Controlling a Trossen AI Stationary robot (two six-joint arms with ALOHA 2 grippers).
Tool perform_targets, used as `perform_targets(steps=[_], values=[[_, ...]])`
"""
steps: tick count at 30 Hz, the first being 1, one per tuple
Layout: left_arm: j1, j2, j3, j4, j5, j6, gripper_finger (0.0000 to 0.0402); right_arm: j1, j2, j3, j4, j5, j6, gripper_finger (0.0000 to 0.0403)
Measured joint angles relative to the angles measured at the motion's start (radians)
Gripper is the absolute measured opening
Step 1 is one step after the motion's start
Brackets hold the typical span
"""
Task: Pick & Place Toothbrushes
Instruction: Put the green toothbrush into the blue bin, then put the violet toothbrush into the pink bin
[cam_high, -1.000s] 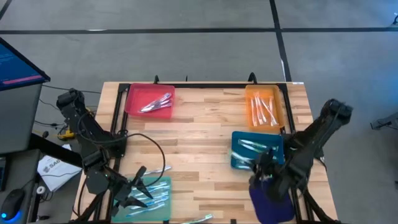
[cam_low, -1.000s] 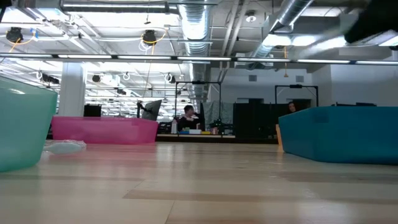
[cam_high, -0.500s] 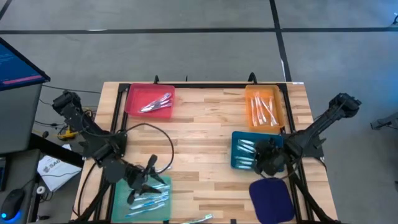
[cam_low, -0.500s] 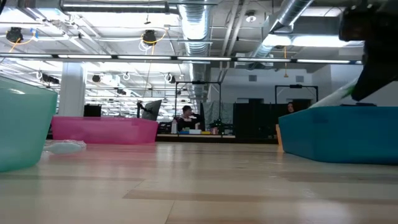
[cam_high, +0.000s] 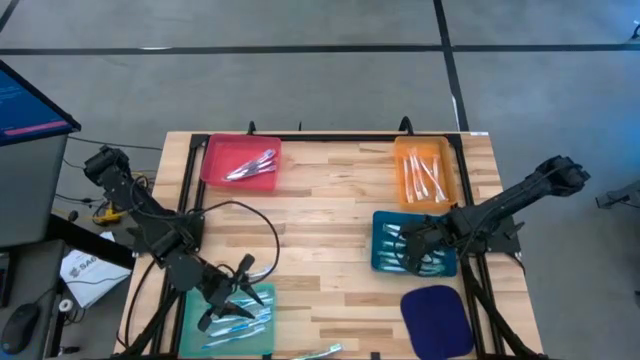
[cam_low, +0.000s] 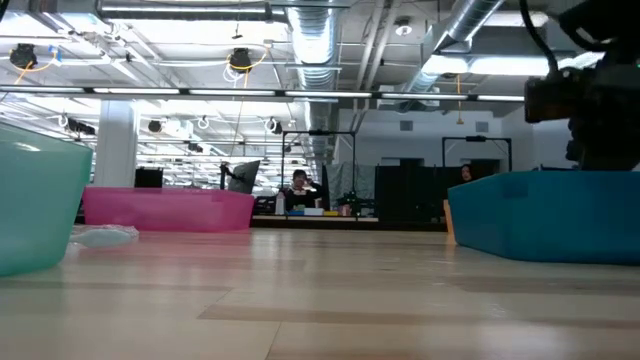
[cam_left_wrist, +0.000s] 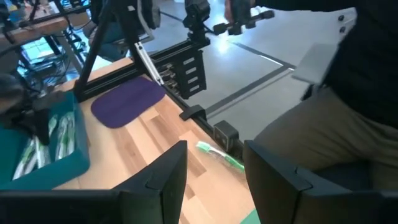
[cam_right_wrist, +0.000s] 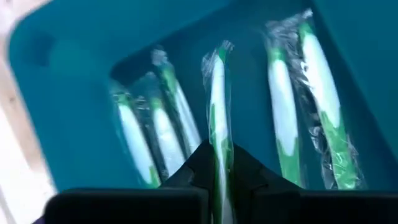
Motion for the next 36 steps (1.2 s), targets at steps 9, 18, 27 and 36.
perform_targets(steps=[9, 18, 27, 36], values=[[-0.017, 0.0, 0.0, 0.008, -0.001, 0.0, 0.0152, -0.039, 0.0, -0.056, -0.073, -0.062, 0.093, 0.0079], [-0.017, 0.0, 0.0, 0.024, -0.003, -0.015, 0.0152, -0.029, 0.0, -0.057, -0.071, -0.055, 0.111, 0.0157], [-0.017, 0.005, 0.0, 0.038, -0.005, -0.082, 0.0152, -0.016, 0.0, -0.045, -0.077, -0.056, 0.094, 0.0283], [-0.019, 0.009, 0.0, 0.045, -0.027, -0.086, 0.0152, -0.039, -0.002, 0.162, -0.228, 0.002, -0.117, 0.0329]])
